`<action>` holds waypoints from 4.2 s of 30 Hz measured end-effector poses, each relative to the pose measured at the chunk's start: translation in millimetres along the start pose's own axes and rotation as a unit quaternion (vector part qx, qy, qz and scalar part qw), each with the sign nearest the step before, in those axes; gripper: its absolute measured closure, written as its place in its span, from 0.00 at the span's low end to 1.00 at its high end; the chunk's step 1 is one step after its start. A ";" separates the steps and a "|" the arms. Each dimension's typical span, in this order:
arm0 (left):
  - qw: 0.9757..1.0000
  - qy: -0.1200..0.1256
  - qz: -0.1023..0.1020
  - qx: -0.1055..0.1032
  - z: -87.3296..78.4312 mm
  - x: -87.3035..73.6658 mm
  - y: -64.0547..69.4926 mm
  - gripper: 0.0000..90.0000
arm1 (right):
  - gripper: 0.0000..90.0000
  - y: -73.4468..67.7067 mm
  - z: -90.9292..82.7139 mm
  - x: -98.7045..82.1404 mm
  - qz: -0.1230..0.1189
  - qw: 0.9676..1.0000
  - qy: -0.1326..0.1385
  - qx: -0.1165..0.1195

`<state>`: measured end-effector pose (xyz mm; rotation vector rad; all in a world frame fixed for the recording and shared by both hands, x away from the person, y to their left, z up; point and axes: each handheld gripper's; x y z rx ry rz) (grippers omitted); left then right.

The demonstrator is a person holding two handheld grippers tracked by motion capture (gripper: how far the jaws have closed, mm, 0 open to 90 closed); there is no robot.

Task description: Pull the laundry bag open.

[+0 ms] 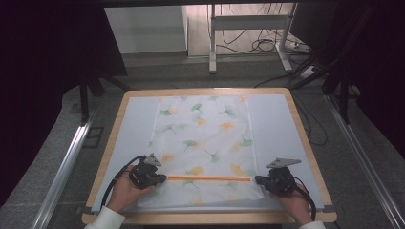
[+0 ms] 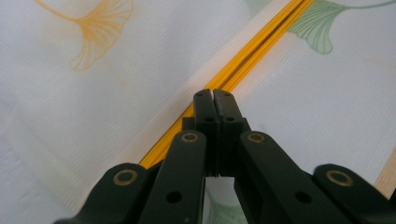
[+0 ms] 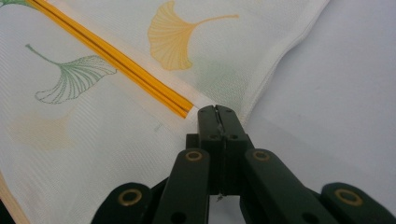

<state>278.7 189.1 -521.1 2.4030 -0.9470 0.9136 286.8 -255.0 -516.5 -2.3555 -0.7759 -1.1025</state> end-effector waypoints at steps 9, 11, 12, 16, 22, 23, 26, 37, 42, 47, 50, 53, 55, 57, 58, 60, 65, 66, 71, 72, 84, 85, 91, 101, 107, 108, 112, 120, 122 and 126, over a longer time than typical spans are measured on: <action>1.000 -0.002 -0.013 0.010 -10.7 -9.1 -9.2 1.00 | 1.00 -0.2 -0.1 0.1 0.000 1.000 0.000 0.000; 1.000 -0.001 -0.015 0.012 -12.6 -10.5 -10.8 1.00 | 1.00 -0.1 0.0 0.1 0.000 1.000 0.000 0.000; 1.000 -0.002 -0.018 0.014 -13.6 -11.3 -11.4 1.00 | 1.00 -0.1 0.0 0.0 -0.001 1.000 0.000 0.000; 1.000 0.000 -0.025 0.014 -18.0 -15.6 -14.7 1.00 | 1.00 -0.4 0.0 0.0 -0.002 1.000 0.000 -0.001; 0.999 0.003 -0.034 0.019 -24.3 -21.5 -19.8 1.00 | 1.00 -0.2 -0.1 0.0 -0.002 1.000 0.000 0.000; 0.999 0.003 -0.036 0.019 -24.7 -22.1 -20.2 1.00 | 1.00 -0.1 -0.1 -0.1 -0.003 1.000 0.000 0.000; 0.999 0.004 -0.040 0.019 -27.4 -24.0 -22.2 1.00 | 1.00 -0.2 -0.1 -0.2 -0.004 1.000 0.001 0.000; 0.998 0.010 -0.058 0.028 -37.5 -33.6 -30.6 1.00 | 1.00 0.0 -0.3 -0.2 -0.006 1.000 0.000 0.002; 0.997 0.009 -0.061 0.036 -42.2 -37.6 -34.5 1.00 | 1.00 -0.1 -0.3 -0.2 -0.006 1.000 0.000 0.002; 0.997 0.011 -0.065 0.046 -45.9 -40.7 -37.9 1.00 | 1.00 0.0 -0.3 -0.2 -0.006 1.000 0.000 0.002; 0.997 0.013 -0.067 0.045 -46.0 -41.7 -38.6 1.00 | 1.00 -0.1 -0.3 -0.2 -0.006 1.000 0.000 0.002; 0.997 0.013 -0.066 0.044 -45.9 -41.8 -38.6 1.00 | 1.00 0.0 -0.3 -0.2 -0.006 1.000 0.000 0.002; 0.997 0.015 -0.069 0.044 -45.6 -42.0 -38.7 1.00 | 1.00 -0.2 -0.3 -0.2 -0.007 1.000 0.000 0.002; 0.996 0.016 -0.071 0.042 -45.5 -42.1 -39.0 1.00 | 1.00 -0.1 -0.3 -0.2 -0.006 1.000 0.000 0.002; 0.997 0.014 -0.069 0.041 -45.8 -42.2 -39.6 1.00 | 1.00 -0.2 -0.3 -0.2 -0.006 1.000 0.000 0.002; 0.997 0.016 -0.069 0.040 -45.7 -42.2 -39.7 1.00 | 1.00 -0.3 -0.3 -0.2 -0.007 1.000 0.000 0.001; 0.997 0.027 -0.064 0.043 -46.6 -39.9 -38.0 1.00 | 1.00 -0.9 -0.4 -0.2 -0.008 1.000 0.001 0.001; 0.997 0.031 -0.064 0.043 -47.2 -39.4 -37.8 1.00 | 1.00 -1.0 -0.6 -0.2 -0.011 1.000 0.000 -0.001; 0.997 0.046 -0.055 0.041 -51.0 -35.5 -32.9 0.99 | 1.00 -2.1 -1.4 -0.1 -0.014 1.000 0.001 -0.003; 0.996 0.052 -0.051 0.042 -53.0 -34.1 -31.8 0.98 | 1.00 -2.1 -1.6 0.0 -0.015 1.000 0.001 -0.003; 0.987 0.131 -0.072 0.052 -58.0 -22.9 -26.7 0.70 | 0.88 -2.8 -7.4 1.5 -0.019 0.999 0.026 0.011; 0.987 0.132 -0.071 0.053 -57.3 -21.7 -26.9 0.68 | 0.86 -3.8 -7.5 2.0 -0.024 0.999 0.030 0.014; 0.985 0.139 -0.071 0.073 -44.6 -14.0 -28.4 0.50 | 0.68 -7.4 -6.2 6.0 -0.028 0.998 0.044 0.017; 0.982 0.143 -0.065 0.106 -21.4 0.4 -42.0 0.38 | 0.52 9.8 3.4 23.1 -0.018 0.996 0.085 -0.013; 0.982 0.136 -0.046 0.125 -16.1 0.9 -47.3 0.35 | 0.49 34.0 14.7 34.8 -0.005 0.995 0.092 -0.049; 0.982 0.135 -0.041 0.128 -17.2 -0.5 -47.6 0.35 | 0.49 38.0 15.5 35.2 -0.007 0.994 0.096 -0.060; 0.980 0.141 -0.041 0.138 -22.9 -7.2 -49.5 0.34 | 0.48 51.3 11.1 31.3 0.011 0.991 0.103 -0.082; 0.978 0.147 -0.038 0.142 -29.0 -16.0 -46.7 0.33 | 0.47 50.9 7.0 24.9 0.006 0.991 0.100 -0.084; 0.978 0.151 -0.038 0.141 -29.7 -15.4 -46.1 0.33 | 0.46 48.4 8.8 25.0 -0.001 0.992 0.096 -0.083; 0.978 0.149 -0.036 0.141 -28.4 -15.5 -46.7 0.33 | 0.46 45.8 11.0 24.7 -0.012 0.993 0.091 -0.080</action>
Point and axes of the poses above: each handheld gripper's, and its own axes: z roughly forward along the jaws, x roughly out of its top, y roughly to its right, and after that the axes turned 13 degrees about y, right-handed
